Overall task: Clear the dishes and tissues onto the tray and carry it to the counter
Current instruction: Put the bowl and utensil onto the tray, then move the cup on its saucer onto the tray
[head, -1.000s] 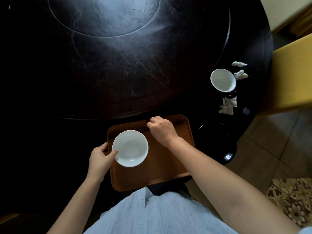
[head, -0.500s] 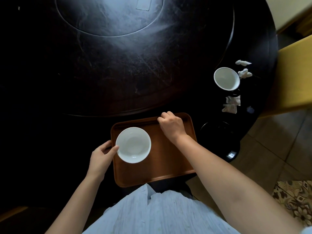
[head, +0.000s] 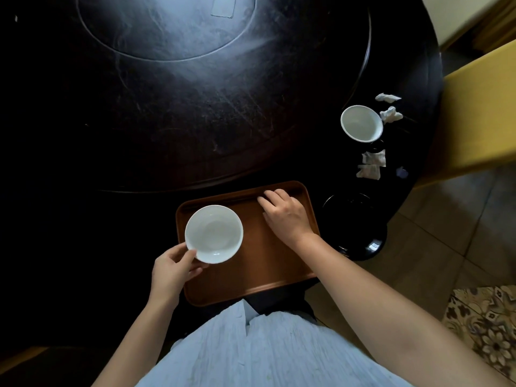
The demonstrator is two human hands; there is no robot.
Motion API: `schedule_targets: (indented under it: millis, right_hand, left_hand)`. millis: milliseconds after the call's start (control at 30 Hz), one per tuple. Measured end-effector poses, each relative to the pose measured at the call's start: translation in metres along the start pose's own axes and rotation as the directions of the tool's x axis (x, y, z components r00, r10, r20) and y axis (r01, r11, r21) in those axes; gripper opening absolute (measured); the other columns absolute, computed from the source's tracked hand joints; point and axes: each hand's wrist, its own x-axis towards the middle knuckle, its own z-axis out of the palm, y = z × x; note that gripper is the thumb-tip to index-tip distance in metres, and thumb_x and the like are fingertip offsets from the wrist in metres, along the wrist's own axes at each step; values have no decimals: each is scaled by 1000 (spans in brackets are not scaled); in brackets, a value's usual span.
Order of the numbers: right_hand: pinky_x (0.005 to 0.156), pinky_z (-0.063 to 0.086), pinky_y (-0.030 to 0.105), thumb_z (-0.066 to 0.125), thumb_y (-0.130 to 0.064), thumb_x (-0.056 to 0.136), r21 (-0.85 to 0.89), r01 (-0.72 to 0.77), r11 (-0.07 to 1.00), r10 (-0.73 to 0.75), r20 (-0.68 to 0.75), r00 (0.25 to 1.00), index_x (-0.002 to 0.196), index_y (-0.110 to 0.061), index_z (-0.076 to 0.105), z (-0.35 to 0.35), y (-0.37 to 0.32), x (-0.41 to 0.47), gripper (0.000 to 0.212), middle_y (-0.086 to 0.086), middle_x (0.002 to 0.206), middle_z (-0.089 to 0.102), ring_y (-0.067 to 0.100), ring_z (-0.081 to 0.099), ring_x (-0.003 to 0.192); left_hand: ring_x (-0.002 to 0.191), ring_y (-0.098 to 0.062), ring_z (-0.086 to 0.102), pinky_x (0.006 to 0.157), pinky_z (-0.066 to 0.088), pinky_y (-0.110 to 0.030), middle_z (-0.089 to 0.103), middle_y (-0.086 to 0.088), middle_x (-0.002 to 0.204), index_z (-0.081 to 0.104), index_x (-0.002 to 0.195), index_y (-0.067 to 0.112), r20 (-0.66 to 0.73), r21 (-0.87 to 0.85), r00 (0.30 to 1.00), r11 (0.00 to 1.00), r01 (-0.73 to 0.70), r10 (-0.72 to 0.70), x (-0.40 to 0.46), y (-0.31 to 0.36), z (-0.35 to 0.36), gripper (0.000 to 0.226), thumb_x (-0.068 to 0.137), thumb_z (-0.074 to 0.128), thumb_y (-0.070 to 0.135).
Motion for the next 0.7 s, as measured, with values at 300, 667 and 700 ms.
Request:
schedule_targets:
  millis: [300,667,700]
  right_hand:
    - [112,24,45,42,-20,94,37,0,999,-9,243,970,145,-13,23,12,15,-5,55,10,154,24,26,18,142]
    - [80,54,42,64,-14,83,99,-21,995,32,-106,994,105,-6,66,-22,56,-40,24,14,106,68,31,64,98]
    - [76,55,41,63,-15,83,96,-30,995,43,-131,990,103,-7,67,-27,71,-42,21,12,103,69,29,65,95]
  left_hand:
    - [79,-21,70,66,53,-26,69,-9,87,55,124,8,67,-146,998,989,27,-17,5,23,21,33,91,54,14]
    - [75,-16,68,64,52,-25,72,-6,90,66,92,14,262,80,951,986,146,-162,-45,19,60,15,91,53,21]
    - [77,-14,68,66,52,-23,72,-3,89,67,95,15,295,143,952,989,37,-78,-49,24,74,15,90,54,20]
